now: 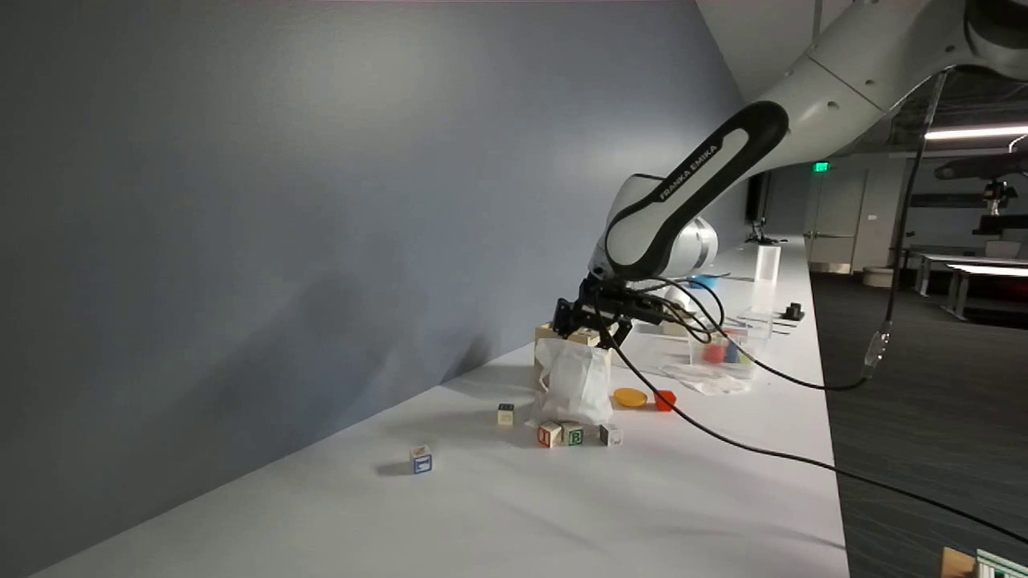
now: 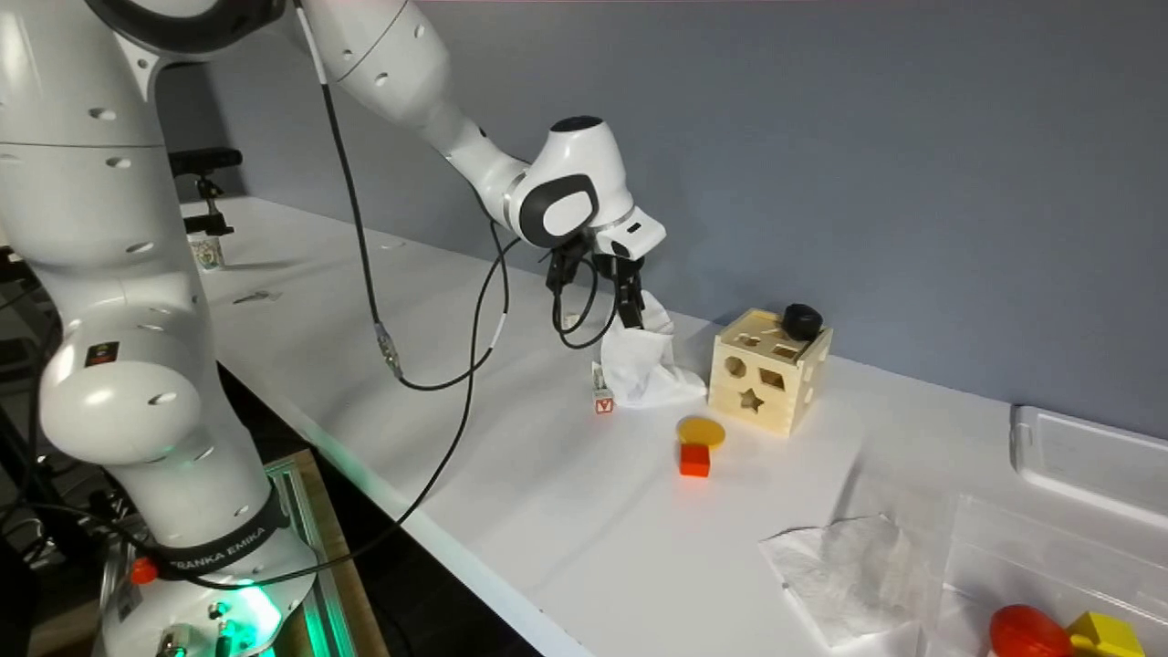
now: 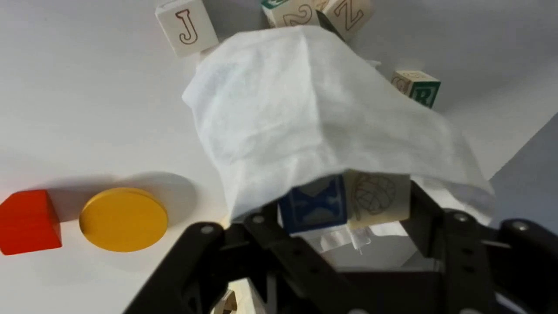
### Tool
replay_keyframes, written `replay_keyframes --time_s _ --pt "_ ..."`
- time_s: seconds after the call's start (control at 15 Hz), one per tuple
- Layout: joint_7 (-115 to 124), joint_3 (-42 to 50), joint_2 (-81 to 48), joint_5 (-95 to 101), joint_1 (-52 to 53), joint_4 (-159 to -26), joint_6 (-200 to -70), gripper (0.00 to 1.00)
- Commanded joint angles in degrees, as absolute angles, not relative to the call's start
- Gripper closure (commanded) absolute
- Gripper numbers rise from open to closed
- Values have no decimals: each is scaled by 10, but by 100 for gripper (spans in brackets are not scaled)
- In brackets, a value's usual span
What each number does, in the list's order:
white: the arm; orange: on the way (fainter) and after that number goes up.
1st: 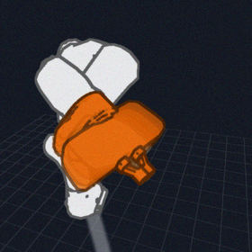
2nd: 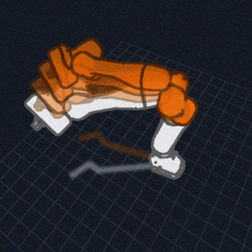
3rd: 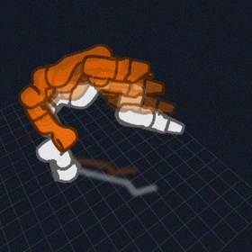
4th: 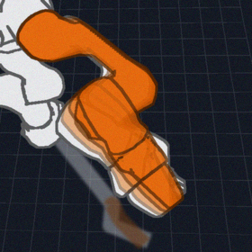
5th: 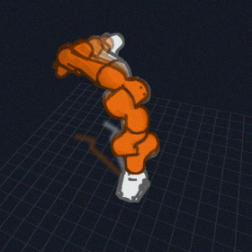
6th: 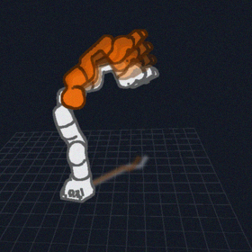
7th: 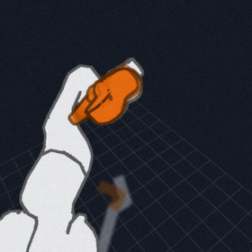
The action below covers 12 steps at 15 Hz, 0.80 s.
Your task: Put the contents on the table inside the plastic
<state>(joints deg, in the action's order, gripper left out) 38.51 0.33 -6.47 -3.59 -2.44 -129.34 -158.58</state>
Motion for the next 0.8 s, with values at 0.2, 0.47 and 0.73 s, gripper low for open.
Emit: replay_keyframes --time_s 0.2,0.47,0.73 --pt "383 13 -48 -64 -8 -1282 -1548 0" --pt "388 18 -37 -68 -11 -1272 -1544 0" --pt "396 33 -39 -85 -22 -1242 -1506 0"
